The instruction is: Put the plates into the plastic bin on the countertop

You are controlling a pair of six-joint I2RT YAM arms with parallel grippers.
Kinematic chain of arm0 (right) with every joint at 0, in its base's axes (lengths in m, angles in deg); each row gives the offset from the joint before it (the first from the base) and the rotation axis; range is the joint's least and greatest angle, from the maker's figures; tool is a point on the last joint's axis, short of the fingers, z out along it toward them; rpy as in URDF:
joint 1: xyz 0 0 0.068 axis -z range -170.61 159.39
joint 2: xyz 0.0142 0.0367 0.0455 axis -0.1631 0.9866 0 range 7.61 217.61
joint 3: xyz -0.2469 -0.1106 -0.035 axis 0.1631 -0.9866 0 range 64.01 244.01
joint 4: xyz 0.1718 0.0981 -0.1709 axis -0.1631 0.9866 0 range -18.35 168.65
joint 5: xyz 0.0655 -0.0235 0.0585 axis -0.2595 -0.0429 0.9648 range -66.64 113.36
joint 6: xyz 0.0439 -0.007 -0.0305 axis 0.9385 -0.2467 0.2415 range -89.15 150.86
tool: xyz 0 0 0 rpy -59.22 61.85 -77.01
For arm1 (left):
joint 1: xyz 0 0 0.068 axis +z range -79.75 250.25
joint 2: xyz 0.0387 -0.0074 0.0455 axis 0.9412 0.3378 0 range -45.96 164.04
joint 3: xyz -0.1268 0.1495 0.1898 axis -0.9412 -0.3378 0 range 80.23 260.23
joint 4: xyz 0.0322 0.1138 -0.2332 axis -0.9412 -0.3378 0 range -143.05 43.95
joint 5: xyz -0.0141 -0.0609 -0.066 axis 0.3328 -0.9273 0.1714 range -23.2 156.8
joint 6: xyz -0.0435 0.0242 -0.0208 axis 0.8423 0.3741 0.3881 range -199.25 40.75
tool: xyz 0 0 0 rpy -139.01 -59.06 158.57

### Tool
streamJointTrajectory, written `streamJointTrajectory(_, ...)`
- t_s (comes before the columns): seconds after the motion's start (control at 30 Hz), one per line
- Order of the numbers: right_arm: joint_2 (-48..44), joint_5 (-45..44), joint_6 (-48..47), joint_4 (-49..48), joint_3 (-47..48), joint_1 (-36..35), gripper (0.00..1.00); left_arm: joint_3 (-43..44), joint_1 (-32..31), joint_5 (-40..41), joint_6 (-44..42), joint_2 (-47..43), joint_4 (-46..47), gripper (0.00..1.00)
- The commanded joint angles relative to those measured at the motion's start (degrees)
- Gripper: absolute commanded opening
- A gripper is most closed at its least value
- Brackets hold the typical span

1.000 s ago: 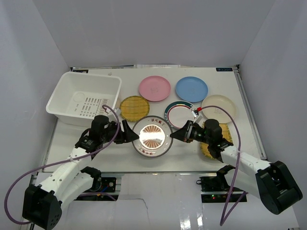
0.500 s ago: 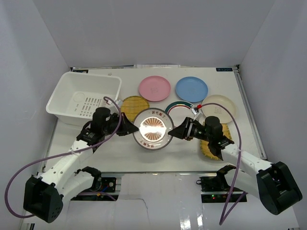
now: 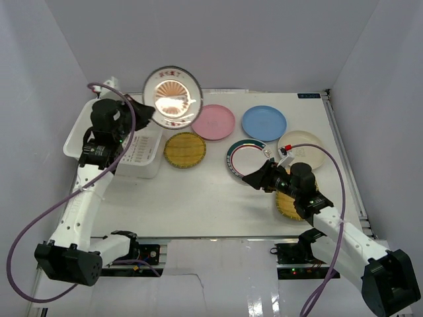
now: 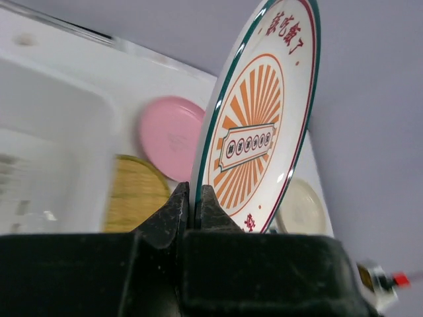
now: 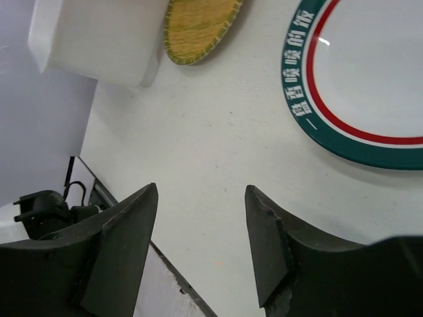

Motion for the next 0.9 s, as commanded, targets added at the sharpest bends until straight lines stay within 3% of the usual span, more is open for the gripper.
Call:
streamJointTrajectory(0.0, 0.15, -4.12, -2.26, 2.09, -1.77, 0.33, 0.60, -0.42, 13.49, 7.21, 1.83, 0.09, -2.64, 0.00)
streamJointTrajectory(0.17, 0.06, -9.22, -3.85, 3.32, -3.09, 0.34, 0.60, -4.03, 26.88, 7.38, 3.24, 2.79, -1.59, 0.00)
streamJointTrajectory(0.43, 5.69, -11.42, -4.47, 1.49, -4.15, 0.42, 0.86, -7.29, 29.45, 10.63, 4.48, 11.15, -0.62, 0.00)
streamJointTrajectory(0.5, 6.91, -12.21, -3.85, 0.34, -4.33, 0.42, 0.87, -7.11, 29.45, 10.55, 4.04, 12.91, -0.35, 0.01)
streamJointTrajectory(0.63, 9.81, -16.33, -2.45, -0.46, -2.75, 0.51, 0.87, -8.08, 29.36, 10.46, 3.95, 13.01, -0.27, 0.36)
streamJointTrajectory(0.67, 10.34, -17.21, -1.92, -0.80, -2.57, 0.51, 0.87, -8.52, 29.45, 9.85, 3.95, 12.66, -0.01, 0.53)
streamJointTrajectory(0.73, 12.19, -19.32, 0.27, -1.16, -2.22, 0.51, 0.86, -10.45, 29.45, 7.58, 4.21, 10.30, 0.96, 0.75)
streamJointTrajectory(0.87, 14.91, -24.25, 6.42, -3.44, -3.00, 0.51, 0.81, -14.31, 29.45, -0.41, 5.53, 4.84, 4.38, 0.91)
